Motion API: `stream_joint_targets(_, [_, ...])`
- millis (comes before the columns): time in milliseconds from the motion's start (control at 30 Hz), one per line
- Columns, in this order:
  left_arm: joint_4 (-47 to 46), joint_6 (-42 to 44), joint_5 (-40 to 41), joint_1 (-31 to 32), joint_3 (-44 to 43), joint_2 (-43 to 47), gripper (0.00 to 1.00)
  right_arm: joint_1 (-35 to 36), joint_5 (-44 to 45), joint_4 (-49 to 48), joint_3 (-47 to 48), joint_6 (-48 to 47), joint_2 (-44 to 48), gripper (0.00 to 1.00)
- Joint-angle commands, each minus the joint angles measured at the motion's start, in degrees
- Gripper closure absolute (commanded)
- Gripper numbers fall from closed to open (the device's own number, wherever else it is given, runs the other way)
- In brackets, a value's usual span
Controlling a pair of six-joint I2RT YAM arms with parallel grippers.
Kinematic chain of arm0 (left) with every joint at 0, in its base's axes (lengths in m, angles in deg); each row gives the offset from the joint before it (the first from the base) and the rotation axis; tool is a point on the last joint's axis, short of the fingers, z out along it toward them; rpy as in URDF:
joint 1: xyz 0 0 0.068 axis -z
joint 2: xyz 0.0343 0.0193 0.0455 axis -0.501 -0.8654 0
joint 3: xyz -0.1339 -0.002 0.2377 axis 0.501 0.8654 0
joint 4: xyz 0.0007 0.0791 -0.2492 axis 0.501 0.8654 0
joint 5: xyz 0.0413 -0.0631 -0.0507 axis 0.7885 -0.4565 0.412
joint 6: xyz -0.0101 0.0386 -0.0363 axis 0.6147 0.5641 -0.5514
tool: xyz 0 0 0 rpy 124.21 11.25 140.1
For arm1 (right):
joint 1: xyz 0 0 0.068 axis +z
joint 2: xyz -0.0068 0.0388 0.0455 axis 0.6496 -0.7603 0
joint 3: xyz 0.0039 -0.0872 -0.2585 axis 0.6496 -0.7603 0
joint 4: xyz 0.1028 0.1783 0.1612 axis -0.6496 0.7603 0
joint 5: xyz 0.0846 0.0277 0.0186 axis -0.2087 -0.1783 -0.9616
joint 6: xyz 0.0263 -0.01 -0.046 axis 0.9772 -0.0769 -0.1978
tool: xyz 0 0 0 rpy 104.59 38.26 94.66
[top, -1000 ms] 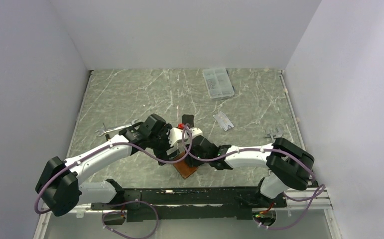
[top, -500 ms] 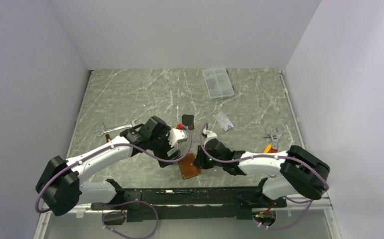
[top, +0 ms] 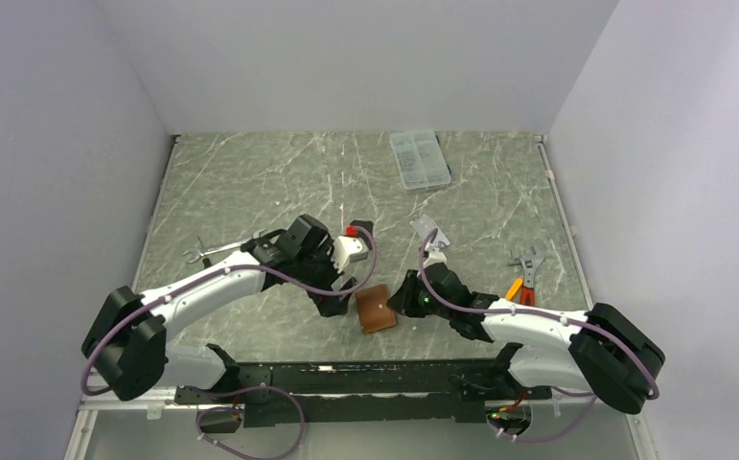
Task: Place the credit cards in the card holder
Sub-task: Open the card holder at the center of the board.
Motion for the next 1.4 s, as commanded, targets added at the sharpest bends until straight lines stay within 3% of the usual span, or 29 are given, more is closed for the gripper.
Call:
stream_joint_targets(0, [-1.81,-5.71,-5.3,-1.52,-5.41,-4.91,0.01,-2.31,1.51,-3.23,-0.68,4.18,3.44,1.0])
stream_joint_targets(233, [-5.86,-1.06,-5.29,-2.2,-6.15,-5.96,0.01,-3.04,0.84,-4.11,-2.05,6.44,5.64,1.0])
stream_joint_targets(467, [-6.36,3.9,-0.77,0.3,-8.57,-3.86,0.01,-3.22,-1.93,0.82,4.39,2.34,7.63,0.98])
stream_joint_targets(600, [-4.8,5.56,2.06,0.42,-8.75,-5.32,0.01,-3.35,-2.12,3.72,4.59,2.16,5.83,0.86])
stream_joint_targets(700, [-3.33,6.78,2.57,-0.25,-8.22,-5.38,0.01,-3.4,-1.03,5.67,2.08,3.9,5.5,0.67])
stream_joint_targets(867, [-1.39,6.68,0.08,-3.97,-8.52,-4.31,0.01,-3.82,4.54,11.43,-1.57,6.19,9.81,0.53])
stream_joint_targets(1000, [-0.6,7.44,-0.04,-6.91,-9.22,-3.0,0.01,-4.23,7.8,18.23,-2.19,7.06,13.56,0.34])
stream_joint_targets(1200, [-0.06,8.49,-0.34,-13.28,-9.53,-2.19,0.01,-4.41,11.9,24.35,3.44,3.06,15.83,0.38])
stream_joint_targets(1367, [-0.09,10.53,-1.12,-19.57,-9.45,-1.85,0.01,-4.5,9.19,21.74,17.47,-5.29,5.2,0.42])
